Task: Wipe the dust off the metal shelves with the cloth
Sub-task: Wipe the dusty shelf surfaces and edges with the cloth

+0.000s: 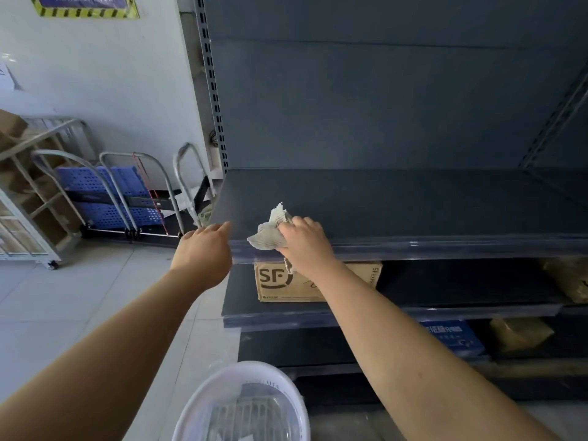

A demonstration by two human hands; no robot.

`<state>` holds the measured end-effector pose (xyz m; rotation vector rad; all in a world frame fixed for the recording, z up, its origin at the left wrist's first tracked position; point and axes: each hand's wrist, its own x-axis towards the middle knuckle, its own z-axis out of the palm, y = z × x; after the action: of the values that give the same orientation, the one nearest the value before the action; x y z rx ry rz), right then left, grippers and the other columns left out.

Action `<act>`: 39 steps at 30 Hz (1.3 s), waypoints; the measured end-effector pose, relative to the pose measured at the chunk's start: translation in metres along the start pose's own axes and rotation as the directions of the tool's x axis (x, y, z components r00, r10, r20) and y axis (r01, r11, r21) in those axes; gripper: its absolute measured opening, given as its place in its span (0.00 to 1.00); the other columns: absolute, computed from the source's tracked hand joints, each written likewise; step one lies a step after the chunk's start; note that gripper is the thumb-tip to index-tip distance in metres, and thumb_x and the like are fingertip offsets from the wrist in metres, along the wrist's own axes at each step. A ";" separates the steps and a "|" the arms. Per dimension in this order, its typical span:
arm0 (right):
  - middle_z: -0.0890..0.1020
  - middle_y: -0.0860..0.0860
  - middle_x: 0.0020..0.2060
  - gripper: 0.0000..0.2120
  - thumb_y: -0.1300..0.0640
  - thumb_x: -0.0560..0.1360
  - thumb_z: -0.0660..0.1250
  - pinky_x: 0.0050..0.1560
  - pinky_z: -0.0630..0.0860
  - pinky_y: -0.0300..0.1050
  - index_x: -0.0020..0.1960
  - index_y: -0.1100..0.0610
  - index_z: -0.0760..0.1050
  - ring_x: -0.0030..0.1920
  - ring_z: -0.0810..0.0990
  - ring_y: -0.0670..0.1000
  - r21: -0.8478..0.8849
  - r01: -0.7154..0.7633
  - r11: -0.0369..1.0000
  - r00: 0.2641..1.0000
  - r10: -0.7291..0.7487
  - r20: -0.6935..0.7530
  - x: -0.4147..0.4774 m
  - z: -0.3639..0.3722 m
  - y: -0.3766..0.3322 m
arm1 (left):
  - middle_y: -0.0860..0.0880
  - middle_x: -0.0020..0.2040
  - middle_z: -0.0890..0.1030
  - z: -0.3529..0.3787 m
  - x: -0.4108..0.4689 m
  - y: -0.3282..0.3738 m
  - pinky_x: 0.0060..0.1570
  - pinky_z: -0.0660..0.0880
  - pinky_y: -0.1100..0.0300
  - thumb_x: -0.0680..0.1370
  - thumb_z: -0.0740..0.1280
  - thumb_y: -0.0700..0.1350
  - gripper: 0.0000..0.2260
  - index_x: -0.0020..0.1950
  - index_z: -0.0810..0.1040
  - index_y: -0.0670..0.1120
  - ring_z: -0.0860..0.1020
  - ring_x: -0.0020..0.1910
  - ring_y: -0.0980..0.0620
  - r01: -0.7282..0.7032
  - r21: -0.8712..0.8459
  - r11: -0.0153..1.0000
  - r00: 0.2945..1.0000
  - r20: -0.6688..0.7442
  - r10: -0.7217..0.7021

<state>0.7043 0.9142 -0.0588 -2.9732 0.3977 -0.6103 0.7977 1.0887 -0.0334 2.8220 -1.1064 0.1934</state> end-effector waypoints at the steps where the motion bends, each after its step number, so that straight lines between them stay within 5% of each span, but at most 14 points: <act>1: 0.80 0.54 0.51 0.13 0.49 0.74 0.67 0.52 0.69 0.52 0.54 0.55 0.75 0.51 0.76 0.57 -0.013 0.005 1.000 1.000 -0.006 -0.012 -0.003 -0.002 0.012 | 0.45 0.68 0.74 0.001 0.001 0.007 0.64 0.66 0.50 0.76 0.56 0.40 0.23 0.72 0.64 0.47 0.72 0.65 0.43 -0.001 -0.004 1.000 1.000 0.004 0.001; 10: 0.79 0.50 0.46 0.17 0.45 0.71 0.69 0.47 0.59 0.47 0.56 0.52 0.75 0.48 0.76 0.54 -0.073 -0.071 0.995 0.997 0.073 0.014 -0.052 -0.039 0.146 | 0.49 0.70 0.71 0.014 0.012 0.067 0.66 0.64 0.51 0.78 0.57 0.43 0.22 0.73 0.65 0.50 0.70 0.67 0.46 -0.033 -0.030 0.999 0.999 0.001 0.033; 15: 0.79 0.52 0.45 0.18 0.46 0.71 0.70 0.48 0.62 0.49 0.57 0.54 0.76 0.48 0.77 0.57 -0.127 -0.177 0.976 0.983 0.182 0.033 -0.088 -0.068 0.227 | 0.49 0.71 0.71 0.026 0.011 0.092 0.70 0.60 0.51 0.79 0.59 0.49 0.21 0.73 0.66 0.50 0.69 0.69 0.47 -0.035 -0.010 0.999 0.999 -0.016 0.035; 23: 0.78 0.53 0.49 0.21 0.45 0.72 0.68 0.50 0.63 0.49 0.61 0.54 0.76 0.53 0.76 0.57 -0.264 -0.311 0.913 0.930 0.350 0.114 -0.124 -0.110 0.318 | 0.48 0.78 0.57 0.034 -0.003 0.103 0.75 0.48 0.50 0.79 0.58 0.47 0.28 0.77 0.53 0.47 0.52 0.77 0.49 0.028 0.017 0.999 1.000 -0.003 -0.028; 27: 0.77 0.53 0.52 0.22 0.45 0.72 0.68 0.54 0.65 0.50 0.64 0.51 0.74 0.56 0.75 0.56 -0.258 -0.324 0.910 0.915 0.370 0.158 -0.121 -0.115 0.321 | 0.47 0.77 0.59 0.031 -0.003 0.114 0.75 0.48 0.49 0.79 0.60 0.48 0.28 0.77 0.54 0.46 0.54 0.76 0.47 0.072 0.027 0.997 0.997 -0.019 -0.072; 39: 0.77 0.53 0.56 0.17 0.46 0.72 0.67 0.56 0.64 0.53 0.57 0.52 0.73 0.56 0.73 0.57 -0.126 -0.065 0.990 0.995 0.073 0.062 -0.080 -0.070 0.208 | 0.47 0.77 0.57 0.034 0.015 0.218 0.76 0.47 0.51 0.80 0.56 0.45 0.26 0.77 0.52 0.44 0.53 0.77 0.48 -0.118 -0.068 0.991 0.993 -0.009 0.118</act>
<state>0.5568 0.7335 -0.0516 -3.0714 0.5492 -0.4953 0.6622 0.9144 -0.0537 2.6976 -1.2554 0.1682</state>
